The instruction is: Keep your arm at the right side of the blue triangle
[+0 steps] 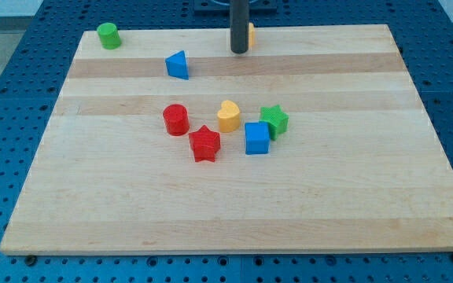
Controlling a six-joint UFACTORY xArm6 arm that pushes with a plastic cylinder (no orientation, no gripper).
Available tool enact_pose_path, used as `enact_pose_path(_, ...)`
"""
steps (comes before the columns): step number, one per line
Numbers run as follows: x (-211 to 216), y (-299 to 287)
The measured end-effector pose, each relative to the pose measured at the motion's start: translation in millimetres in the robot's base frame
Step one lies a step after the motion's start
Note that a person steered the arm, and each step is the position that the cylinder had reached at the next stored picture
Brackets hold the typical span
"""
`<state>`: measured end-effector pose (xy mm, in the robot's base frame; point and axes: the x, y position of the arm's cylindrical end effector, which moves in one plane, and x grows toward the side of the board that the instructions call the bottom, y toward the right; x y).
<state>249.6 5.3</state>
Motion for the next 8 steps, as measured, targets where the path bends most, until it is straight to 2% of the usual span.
enact_pose_path(2, 3, 0)
enact_pose_path(4, 26, -2)
enact_pose_path(8, 89, -73)
